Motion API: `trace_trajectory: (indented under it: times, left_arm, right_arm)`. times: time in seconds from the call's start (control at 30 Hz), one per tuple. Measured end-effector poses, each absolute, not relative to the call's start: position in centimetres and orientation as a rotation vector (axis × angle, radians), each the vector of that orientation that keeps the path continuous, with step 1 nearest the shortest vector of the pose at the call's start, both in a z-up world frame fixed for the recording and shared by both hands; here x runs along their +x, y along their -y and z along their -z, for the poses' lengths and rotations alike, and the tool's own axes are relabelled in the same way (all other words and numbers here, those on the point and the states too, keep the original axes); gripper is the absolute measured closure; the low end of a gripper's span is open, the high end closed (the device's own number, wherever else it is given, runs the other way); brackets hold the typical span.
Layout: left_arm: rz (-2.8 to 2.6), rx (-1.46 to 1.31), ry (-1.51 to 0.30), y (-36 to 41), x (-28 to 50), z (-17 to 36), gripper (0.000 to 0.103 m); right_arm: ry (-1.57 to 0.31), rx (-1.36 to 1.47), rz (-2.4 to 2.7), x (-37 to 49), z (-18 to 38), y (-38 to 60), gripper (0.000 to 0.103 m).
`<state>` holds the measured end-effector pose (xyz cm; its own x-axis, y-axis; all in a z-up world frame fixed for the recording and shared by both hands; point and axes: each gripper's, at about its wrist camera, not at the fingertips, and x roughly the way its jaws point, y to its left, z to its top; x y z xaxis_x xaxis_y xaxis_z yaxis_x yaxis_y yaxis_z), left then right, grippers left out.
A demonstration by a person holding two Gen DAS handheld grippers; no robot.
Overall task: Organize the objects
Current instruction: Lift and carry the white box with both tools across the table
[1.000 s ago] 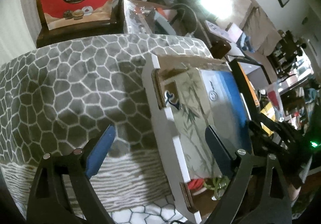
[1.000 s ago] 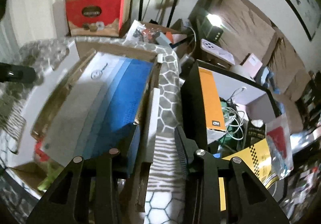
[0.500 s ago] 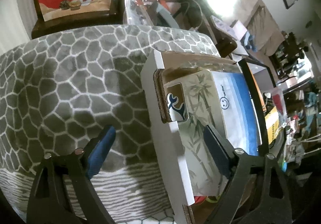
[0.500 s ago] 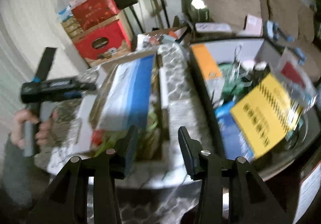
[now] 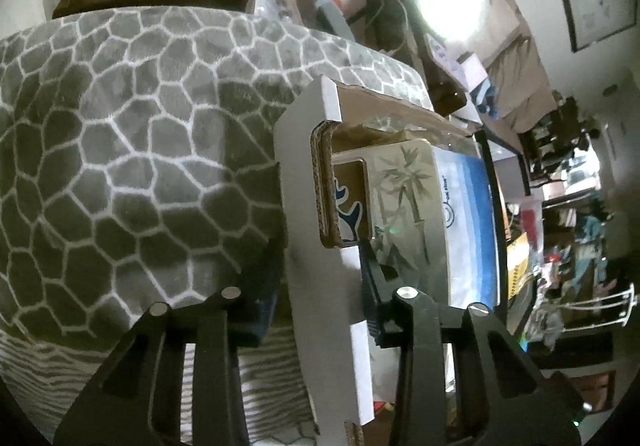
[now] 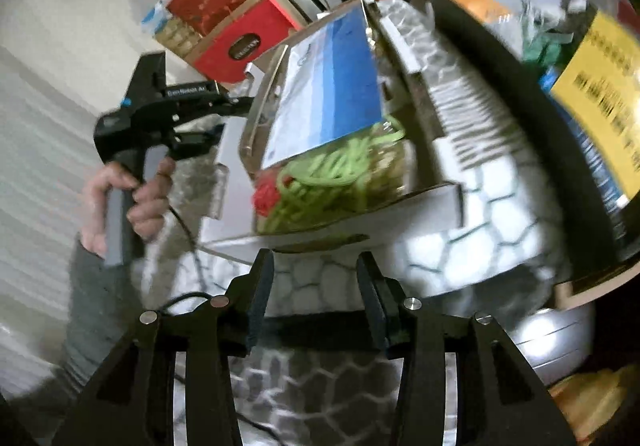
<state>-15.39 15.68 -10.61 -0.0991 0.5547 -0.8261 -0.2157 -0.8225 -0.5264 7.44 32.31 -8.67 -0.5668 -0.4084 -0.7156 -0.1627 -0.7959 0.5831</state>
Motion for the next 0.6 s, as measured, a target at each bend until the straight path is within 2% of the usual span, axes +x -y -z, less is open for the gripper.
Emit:
trace_trajectory:
  times: [0.27, 0.6]
  left_arm:
    - [-1.993, -1.654, 0.414, -15.3, -14.8, 10.6, 0.075]
    - [-2.05, -1.636, 0.412, -15.2, -11.6, 10.1, 0.076]
  right_arm:
    - [1.178, 1.276, 2.435, 7.4, 9.6, -33.8, 0.058]
    - [1.188, 1.287, 2.504, 6.6, 9.3, -34.7, 0.061]
